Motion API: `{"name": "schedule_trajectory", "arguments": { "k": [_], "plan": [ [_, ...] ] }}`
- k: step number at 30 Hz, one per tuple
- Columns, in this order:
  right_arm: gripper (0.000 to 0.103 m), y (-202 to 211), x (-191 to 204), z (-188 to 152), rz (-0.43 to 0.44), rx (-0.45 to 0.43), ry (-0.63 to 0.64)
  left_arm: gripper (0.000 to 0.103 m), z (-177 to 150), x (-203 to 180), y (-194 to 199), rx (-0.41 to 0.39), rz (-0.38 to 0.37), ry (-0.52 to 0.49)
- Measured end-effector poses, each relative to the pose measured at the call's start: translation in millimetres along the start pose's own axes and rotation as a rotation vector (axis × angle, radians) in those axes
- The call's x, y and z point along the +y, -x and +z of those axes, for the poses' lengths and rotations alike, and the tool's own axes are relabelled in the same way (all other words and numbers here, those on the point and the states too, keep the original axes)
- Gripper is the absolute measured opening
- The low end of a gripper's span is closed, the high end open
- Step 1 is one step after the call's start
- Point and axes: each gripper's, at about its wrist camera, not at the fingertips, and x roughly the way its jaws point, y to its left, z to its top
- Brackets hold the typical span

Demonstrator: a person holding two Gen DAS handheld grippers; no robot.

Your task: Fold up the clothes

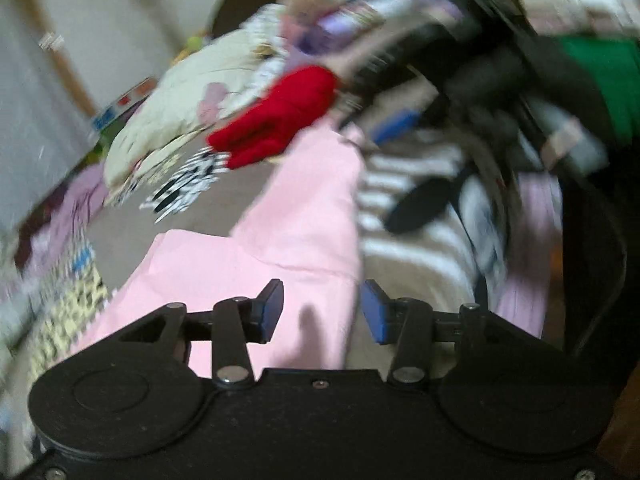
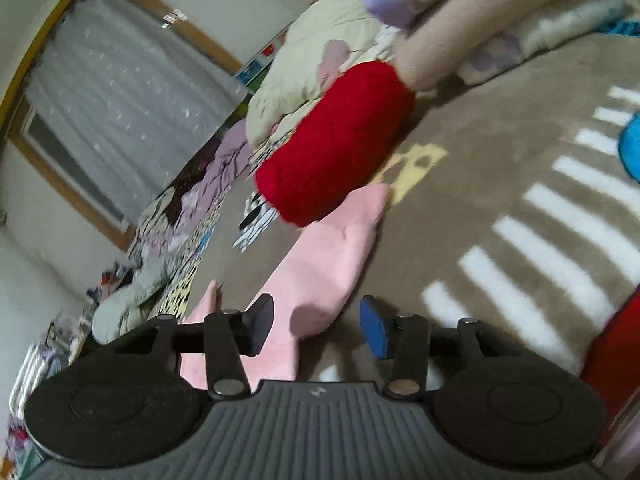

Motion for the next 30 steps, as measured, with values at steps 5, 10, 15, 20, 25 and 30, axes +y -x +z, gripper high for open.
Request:
{"name": "schedule_trajectory", "arguments": {
  "k": [5,10,15,20,25,30],
  "plan": [
    [0.048,-12.4,-21.3,20.4,-0.003,-0.053,-0.092,0.041,15.7,10.9,-16.2,0.012,0.027,0.136],
    [0.048,-41.7,-30.0,38.4,0.009,-0.066,-0.134,0.04,10.8,3.7,-41.3,0.08,-0.005,0.167],
    [0.01,-63.6,-8.6,51.1,-0.033,-0.043,0.058,0.039,7.4,3.3,-46.0,0.099,-0.034,0.18],
    [0.012,-80.6,-6.7,64.7,-0.133,0.008,0.169,0.039,2.8,13.9,-46.5,0.099,-0.083,0.242],
    [0.06,-70.6,2.1,68.7,-0.178,-0.07,0.217,0.039,1.9,19.0,-46.1,0.096,-0.106,0.268],
    [0.056,-51.6,47.7,45.0,-0.107,-0.113,0.487,0.039,4.3,19.2,-40.1,0.072,-0.111,0.27]
  ]
}}
